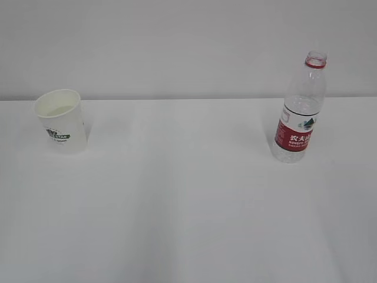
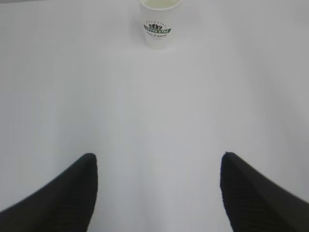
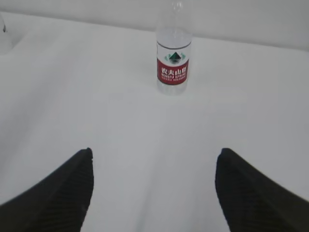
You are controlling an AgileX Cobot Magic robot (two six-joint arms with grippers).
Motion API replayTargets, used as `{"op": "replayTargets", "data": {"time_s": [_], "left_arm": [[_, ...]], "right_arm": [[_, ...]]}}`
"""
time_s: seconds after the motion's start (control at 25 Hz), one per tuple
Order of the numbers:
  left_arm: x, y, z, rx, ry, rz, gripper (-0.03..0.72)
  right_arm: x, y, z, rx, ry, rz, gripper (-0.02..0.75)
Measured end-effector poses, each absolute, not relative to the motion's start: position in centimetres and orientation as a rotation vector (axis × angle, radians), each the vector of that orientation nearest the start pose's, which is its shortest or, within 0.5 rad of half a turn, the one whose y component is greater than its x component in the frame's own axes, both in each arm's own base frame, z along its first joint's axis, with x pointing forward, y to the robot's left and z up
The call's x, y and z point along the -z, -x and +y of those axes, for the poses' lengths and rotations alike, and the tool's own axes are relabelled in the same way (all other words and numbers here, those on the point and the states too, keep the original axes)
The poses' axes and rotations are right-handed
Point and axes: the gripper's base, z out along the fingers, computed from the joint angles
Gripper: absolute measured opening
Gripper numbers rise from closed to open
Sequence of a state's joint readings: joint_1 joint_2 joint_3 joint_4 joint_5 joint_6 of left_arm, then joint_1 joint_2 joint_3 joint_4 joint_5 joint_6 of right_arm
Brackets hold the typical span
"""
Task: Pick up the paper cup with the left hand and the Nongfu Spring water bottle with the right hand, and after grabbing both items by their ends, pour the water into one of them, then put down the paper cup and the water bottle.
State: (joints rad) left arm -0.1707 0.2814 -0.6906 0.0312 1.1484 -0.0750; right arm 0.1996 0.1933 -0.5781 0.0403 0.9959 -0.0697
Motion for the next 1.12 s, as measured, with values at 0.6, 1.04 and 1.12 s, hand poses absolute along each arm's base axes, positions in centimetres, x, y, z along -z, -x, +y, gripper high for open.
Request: {"op": "replayTargets", "data": {"time_s": [0.6, 1.04, 1.12], "left_arm": [[-32.2, 1.6, 0.5, 0.130, -0.113, 2.051, 0.540], [-28.8, 0.4, 0.3, 0.120, -0.120, 2.141, 0.533], [-28.3, 0.1, 0.3, 0.119, -0.121, 2.142, 0.527]], "right_arm": [[-29.2, 0.2, 0.0, -0.100, 0.263, 2.123, 0.592], [-27.1, 0.1, 0.0, -0.104, 0.235, 2.183, 0.591], [-27.0, 0.0, -0.1, -0.095, 0.235, 2.186, 0.591]]}}
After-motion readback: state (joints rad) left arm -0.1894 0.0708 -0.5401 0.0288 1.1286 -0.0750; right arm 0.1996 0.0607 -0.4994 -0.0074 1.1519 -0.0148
